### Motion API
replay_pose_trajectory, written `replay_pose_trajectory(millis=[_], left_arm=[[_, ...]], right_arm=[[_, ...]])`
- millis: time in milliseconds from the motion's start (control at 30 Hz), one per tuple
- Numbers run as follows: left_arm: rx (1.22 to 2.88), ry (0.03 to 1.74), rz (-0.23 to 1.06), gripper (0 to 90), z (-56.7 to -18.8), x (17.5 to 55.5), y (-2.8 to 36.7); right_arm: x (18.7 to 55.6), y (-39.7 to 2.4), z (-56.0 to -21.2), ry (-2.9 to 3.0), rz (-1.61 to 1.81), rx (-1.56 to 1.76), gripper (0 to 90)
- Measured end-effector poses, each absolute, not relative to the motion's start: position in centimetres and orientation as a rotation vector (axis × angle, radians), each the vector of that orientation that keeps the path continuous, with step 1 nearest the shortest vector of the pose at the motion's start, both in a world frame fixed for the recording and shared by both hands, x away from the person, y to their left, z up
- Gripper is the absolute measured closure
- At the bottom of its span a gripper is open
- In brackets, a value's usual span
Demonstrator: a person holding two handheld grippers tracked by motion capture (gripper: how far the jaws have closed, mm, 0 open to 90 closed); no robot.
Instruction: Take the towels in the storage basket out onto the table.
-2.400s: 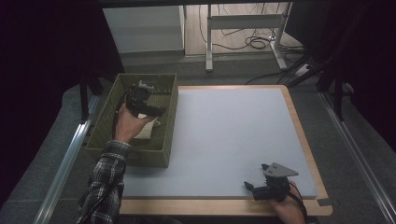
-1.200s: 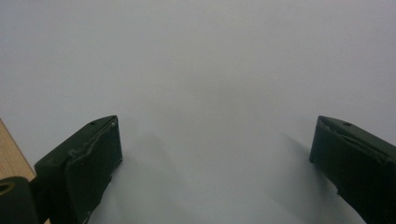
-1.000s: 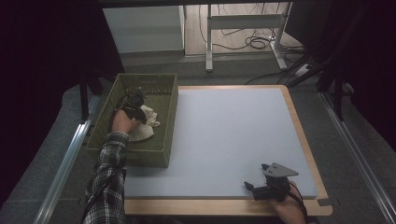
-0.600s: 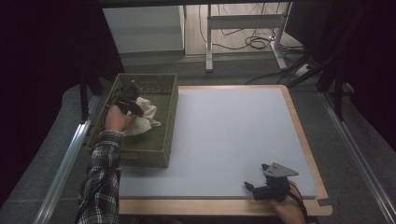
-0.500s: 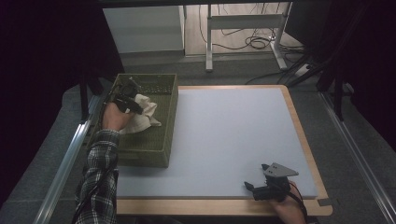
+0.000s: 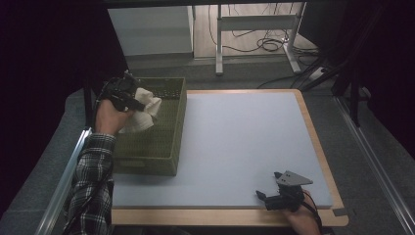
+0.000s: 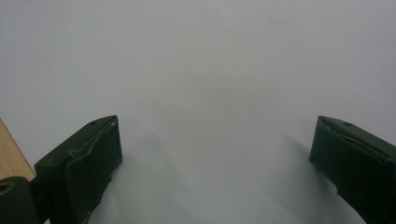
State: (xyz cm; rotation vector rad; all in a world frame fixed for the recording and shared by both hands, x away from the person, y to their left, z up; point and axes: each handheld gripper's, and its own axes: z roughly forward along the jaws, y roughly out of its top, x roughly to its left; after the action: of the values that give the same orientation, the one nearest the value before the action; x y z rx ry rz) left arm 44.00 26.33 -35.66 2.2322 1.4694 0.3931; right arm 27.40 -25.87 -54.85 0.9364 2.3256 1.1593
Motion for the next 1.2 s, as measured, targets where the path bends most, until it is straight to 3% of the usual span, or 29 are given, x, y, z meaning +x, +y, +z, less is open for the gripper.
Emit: replay_pose_trajectory(millis=[733,1200], left_arm=[[2.142,1.255,0.480,81.8,-29.0,40.9,23.9],[2.153,1.120,0.473,81.6,-28.4,41.3,19.6]], right_arm=[[27.4,-25.9,-54.8,2.328,1.159,0.937,2.3],[27.4,-25.9,-54.8,2.329,1.161,0.941,2.3]])
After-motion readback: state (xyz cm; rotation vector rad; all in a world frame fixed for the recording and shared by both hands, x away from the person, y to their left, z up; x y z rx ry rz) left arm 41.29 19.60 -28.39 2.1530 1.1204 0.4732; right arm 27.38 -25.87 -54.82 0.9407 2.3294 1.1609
